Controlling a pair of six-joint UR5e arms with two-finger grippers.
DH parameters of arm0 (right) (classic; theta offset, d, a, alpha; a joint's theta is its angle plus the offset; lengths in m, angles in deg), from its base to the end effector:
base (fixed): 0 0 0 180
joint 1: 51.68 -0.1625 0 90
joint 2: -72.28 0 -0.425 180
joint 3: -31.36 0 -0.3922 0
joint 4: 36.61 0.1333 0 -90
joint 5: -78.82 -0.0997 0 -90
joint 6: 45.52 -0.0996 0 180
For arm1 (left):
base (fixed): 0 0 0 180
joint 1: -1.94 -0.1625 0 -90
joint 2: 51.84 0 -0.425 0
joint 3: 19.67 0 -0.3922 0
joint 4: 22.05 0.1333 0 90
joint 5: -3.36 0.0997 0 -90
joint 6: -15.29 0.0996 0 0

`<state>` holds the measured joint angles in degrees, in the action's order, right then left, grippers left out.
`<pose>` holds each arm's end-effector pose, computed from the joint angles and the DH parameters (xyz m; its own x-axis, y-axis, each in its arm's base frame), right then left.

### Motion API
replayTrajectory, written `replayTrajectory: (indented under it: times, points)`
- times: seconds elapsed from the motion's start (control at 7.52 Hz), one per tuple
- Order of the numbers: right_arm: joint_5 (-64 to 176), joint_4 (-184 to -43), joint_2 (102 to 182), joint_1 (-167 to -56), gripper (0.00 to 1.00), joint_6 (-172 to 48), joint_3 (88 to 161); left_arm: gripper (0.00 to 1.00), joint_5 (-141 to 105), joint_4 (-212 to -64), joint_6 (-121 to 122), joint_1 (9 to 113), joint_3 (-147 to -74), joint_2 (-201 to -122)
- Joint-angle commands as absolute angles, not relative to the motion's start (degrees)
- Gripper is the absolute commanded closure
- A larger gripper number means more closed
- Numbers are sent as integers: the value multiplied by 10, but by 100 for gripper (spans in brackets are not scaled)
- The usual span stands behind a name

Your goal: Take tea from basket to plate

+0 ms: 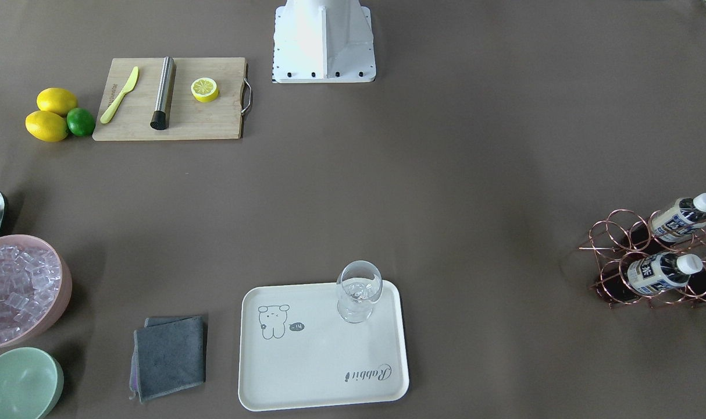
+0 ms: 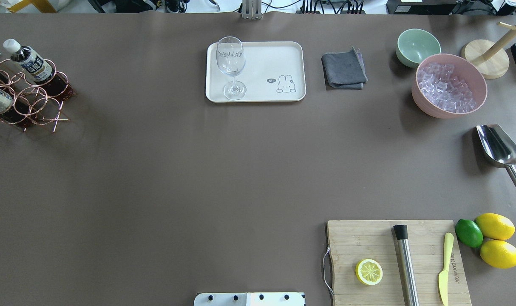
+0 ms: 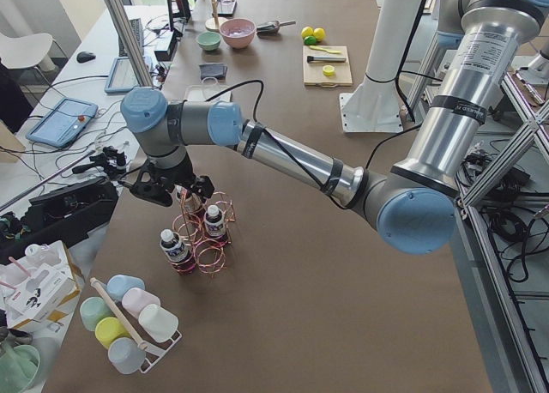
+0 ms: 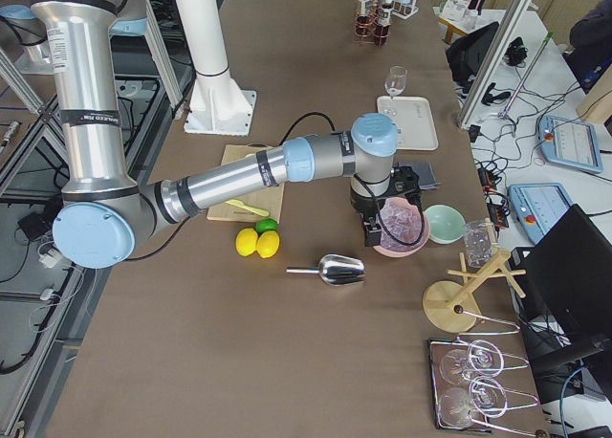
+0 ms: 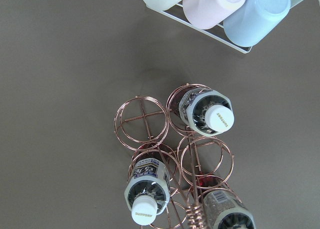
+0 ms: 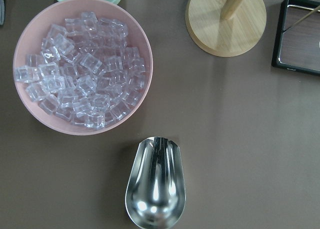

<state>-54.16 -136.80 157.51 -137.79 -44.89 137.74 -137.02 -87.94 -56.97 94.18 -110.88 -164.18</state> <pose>0.0305 -0.5161 0.4971 0.7203 -0.1897 0.6672 0.0745 0.9775 0.1975 -0.0808 -0.6175 0.4634 0.1568 -0.9616 -0.2254 0.6185 0.2735 -0.7366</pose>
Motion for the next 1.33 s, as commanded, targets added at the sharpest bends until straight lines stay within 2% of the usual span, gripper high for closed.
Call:
replayTrajectory:
  times: [0.0,0.27,0.93,1.06,1.2]
  points:
    - [-545,-1366,1567,-1353,0,-454,1395,2,-1359,-917,-632,941,-1066,-1663]
    - [-527,-1367,1553,-1310,0,-495,1396,2,-1359,-951,-750,917,-1051,-1663]
    - [-513,-1370,1548,-1287,0,-520,1398,2,-1351,-957,-823,889,-1062,-1653]
    - [-507,-1369,1550,-1287,0,-520,1396,5,-1351,-973,-836,883,-1065,-1651]
    - [-506,-1369,1552,-1287,0,-520,1395,14,-1352,-975,-836,880,-1076,-1644]
